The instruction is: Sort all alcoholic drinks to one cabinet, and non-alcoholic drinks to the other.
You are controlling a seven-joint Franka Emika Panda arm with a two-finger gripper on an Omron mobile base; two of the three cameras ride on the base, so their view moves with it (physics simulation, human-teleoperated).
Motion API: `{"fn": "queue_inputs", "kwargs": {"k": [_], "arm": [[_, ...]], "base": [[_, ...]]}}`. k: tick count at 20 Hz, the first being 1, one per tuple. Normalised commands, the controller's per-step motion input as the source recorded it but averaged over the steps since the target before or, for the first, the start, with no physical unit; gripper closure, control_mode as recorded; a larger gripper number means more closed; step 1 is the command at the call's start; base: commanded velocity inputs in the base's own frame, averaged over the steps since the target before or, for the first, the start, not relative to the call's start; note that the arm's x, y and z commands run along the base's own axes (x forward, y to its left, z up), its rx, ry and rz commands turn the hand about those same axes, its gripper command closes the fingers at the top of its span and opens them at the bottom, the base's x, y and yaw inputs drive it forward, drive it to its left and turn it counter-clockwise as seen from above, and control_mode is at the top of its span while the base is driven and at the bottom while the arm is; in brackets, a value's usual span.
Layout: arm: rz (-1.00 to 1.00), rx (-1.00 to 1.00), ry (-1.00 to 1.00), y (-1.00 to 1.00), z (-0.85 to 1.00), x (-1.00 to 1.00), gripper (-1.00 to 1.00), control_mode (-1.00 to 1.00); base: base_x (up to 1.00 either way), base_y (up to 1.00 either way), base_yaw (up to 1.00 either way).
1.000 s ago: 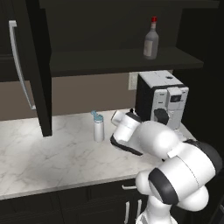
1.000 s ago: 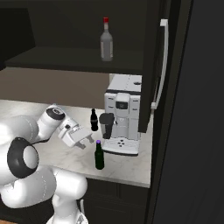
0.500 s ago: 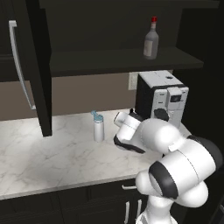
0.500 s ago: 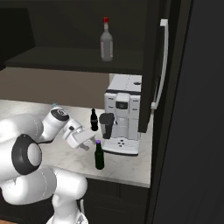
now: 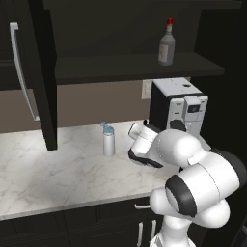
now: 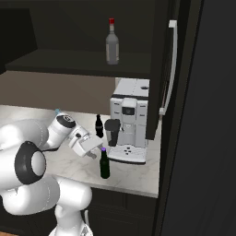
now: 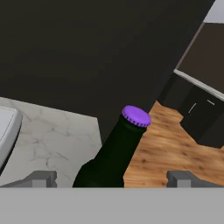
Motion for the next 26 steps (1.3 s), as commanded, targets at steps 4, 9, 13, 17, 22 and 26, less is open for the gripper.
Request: {"fn": "queue_inputs", "kwargs": {"k": [4,9,13,17,22,26], "arm": [[0.00,0.00,0.00,-0.10,0.00,-0.03,-1.00,-1.00],[0.00,0.00,0.00,-0.15,0.00,-0.09,-1.00,-1.00],[0.00,0.00,0.00,-0.14,0.00,-0.11,-1.00,-1.00],[0.00,0.00,0.00,-0.09,0.00,-0.07,-1.00,-1.00],[0.00,0.00,0.00,-0.11,0.00,-0.02,-1.00,-1.00],[0.00,-0.08,0.00,-0.09,-0.03,0.00,-1.00,-1.00]], "base": [[0.00,0.00,0.00],[0.00,0.00,0.00],[0.00,0.00,0.00],[0.00,0.00,0.00],[0.00,0.00,0.00],[0.00,0.00,0.00]]}}
